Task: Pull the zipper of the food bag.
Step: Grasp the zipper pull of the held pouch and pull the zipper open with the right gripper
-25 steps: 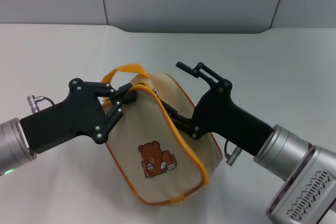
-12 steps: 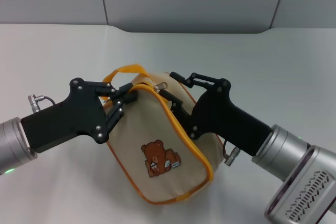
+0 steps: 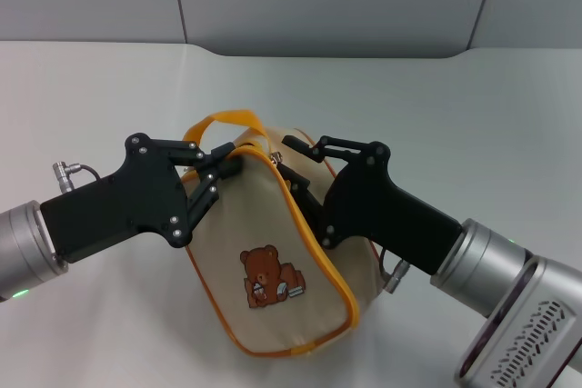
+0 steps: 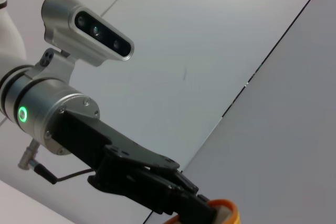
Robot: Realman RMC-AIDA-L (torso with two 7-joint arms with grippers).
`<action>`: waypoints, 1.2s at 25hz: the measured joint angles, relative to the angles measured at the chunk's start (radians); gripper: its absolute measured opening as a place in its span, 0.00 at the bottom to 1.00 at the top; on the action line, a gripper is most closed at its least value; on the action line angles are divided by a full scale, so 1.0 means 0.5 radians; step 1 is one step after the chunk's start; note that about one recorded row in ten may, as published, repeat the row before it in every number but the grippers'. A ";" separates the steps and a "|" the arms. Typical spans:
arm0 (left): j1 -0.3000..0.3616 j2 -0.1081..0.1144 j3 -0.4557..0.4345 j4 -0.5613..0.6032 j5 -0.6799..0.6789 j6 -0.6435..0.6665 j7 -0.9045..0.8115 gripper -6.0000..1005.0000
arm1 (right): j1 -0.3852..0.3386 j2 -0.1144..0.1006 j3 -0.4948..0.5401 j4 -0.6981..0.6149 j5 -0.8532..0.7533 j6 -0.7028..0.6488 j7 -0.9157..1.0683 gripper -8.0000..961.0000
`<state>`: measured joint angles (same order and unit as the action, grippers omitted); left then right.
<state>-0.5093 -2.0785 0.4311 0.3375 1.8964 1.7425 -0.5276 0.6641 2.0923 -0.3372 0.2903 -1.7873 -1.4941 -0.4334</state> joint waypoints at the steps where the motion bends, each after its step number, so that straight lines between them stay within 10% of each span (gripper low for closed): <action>1: 0.000 0.000 0.000 0.000 0.000 0.000 0.000 0.06 | 0.004 0.000 0.001 0.004 0.000 0.000 0.000 0.24; 19: -0.003 0.000 -0.001 0.000 -0.010 0.000 0.000 0.06 | -0.023 0.000 0.023 0.009 -0.011 0.021 0.002 0.02; 30: -0.016 0.000 -0.012 0.000 -0.015 -0.044 -0.018 0.06 | -0.588 -0.018 0.021 -0.045 -0.206 -0.174 0.014 0.05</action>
<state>-0.5175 -2.0785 0.4253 0.3375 1.8889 1.7203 -0.5367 0.3703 2.0835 -0.3270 0.2680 -1.8902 -1.5810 -0.4262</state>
